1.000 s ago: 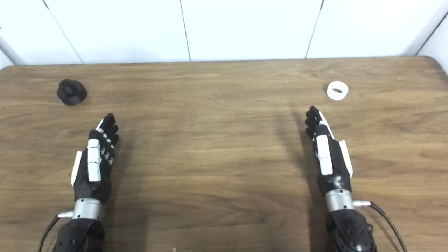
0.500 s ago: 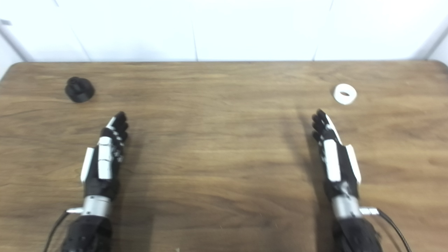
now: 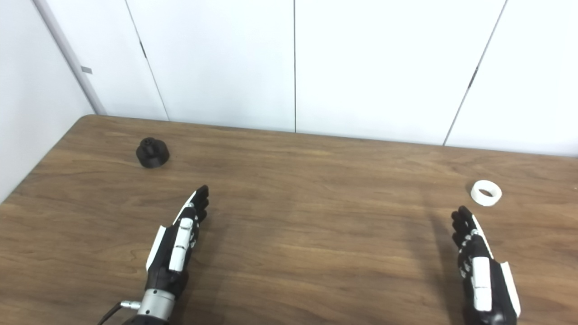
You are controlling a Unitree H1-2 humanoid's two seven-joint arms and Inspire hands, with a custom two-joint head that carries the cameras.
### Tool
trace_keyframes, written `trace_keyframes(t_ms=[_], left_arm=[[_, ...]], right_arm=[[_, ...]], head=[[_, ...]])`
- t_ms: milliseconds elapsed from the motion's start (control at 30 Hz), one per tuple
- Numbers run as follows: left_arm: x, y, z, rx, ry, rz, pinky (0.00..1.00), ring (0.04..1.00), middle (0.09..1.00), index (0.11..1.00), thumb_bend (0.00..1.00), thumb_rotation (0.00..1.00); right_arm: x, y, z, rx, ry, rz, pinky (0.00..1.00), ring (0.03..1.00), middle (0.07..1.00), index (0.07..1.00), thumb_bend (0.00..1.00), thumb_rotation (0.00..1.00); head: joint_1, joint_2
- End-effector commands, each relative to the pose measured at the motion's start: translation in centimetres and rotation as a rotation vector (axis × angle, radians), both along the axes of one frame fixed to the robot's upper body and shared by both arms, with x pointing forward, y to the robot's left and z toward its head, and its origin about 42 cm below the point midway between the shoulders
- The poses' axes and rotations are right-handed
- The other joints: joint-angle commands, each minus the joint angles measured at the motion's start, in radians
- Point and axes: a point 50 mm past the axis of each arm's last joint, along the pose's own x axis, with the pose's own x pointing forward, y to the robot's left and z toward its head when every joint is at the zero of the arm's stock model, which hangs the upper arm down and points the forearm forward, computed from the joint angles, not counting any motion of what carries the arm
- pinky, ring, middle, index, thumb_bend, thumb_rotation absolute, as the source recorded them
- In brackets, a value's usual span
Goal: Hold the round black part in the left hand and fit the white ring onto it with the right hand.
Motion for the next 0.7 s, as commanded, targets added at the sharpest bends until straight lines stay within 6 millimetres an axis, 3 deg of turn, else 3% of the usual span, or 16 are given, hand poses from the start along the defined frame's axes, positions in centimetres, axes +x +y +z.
trace_keyframes(t_ms=[0, 300, 433, 667], left_arm=[[-0.6, -0.9, -1.3, -0.010, 0.010, 0.008, 1.00, 0.994, 0.984, 0.964, 0.41, 0.94], [-0.4, -1.1, -1.7, 0.018, 0.027, 0.015, 1.00, 0.998, 0.984, 0.962, 0.49, 0.86], [-0.4, -1.1, -1.5, 0.105, 0.041, 0.035, 0.99, 0.974, 0.963, 0.950, 0.51, 0.75], [0.2, -0.2, 1.1, 0.284, -0.030, 0.145, 0.95, 0.934, 0.913, 0.908, 0.62, 0.32]], right_arm=[[-1.0, -0.9, -2.3, -0.007, 0.054, -0.018, 1.00, 0.983, 0.958, 0.968, 0.59, 1.00], [-0.9, -1.1, -2.8, -0.036, 0.053, -0.028, 0.97, 0.948, 0.934, 0.959, 0.49, 1.00], [-0.9, -1.2, -2.8, -0.049, 0.057, -0.036, 0.97, 0.946, 0.928, 0.958, 0.49, 1.00], [-0.5, -1.4, -3.1, -0.054, 0.050, -0.039, 0.96, 0.939, 0.918, 0.948, 0.49, 1.00]], head=[[0.008, -0.007], [0.015, -0.007], [0.009, -0.008], [-0.007, -0.015]])
